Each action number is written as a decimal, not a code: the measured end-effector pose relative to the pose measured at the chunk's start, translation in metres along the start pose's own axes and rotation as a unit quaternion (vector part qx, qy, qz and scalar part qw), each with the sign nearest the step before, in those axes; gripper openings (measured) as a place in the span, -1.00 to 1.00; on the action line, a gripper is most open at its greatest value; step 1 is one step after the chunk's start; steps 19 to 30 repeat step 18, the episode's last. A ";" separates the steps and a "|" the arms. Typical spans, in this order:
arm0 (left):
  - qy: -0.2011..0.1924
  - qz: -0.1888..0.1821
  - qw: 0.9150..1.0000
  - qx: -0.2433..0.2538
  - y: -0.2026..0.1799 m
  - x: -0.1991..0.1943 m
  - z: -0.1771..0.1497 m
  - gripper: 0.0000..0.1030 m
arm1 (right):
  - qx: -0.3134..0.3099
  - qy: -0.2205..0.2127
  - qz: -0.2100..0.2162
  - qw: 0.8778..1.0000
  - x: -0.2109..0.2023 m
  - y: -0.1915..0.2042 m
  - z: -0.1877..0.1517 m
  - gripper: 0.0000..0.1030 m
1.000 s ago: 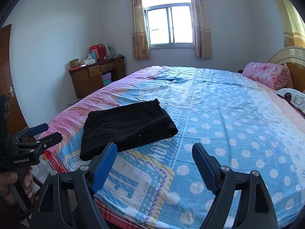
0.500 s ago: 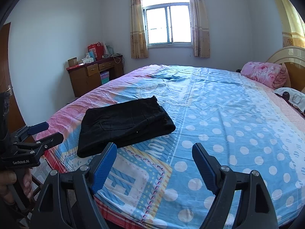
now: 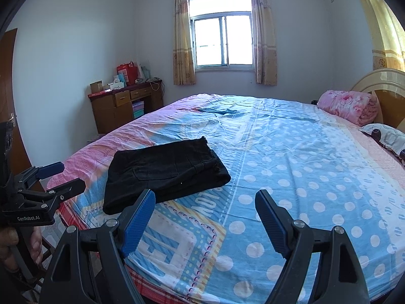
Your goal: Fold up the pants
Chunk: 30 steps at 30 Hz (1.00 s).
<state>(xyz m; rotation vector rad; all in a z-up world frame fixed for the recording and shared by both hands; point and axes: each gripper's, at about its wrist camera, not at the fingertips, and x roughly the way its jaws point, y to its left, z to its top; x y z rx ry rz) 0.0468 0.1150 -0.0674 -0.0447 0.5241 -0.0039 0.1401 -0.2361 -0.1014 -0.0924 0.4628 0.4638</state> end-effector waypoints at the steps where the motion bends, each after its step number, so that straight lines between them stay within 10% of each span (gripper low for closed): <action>1: 0.002 0.004 1.000 -0.001 0.000 0.001 0.000 1.00 | -0.001 0.000 0.000 1.000 0.000 0.000 0.000 0.60; 30: 0.007 0.018 1.000 0.008 -0.002 0.007 -0.006 1.00 | -0.018 0.006 0.009 1.000 0.000 0.011 -0.004 0.60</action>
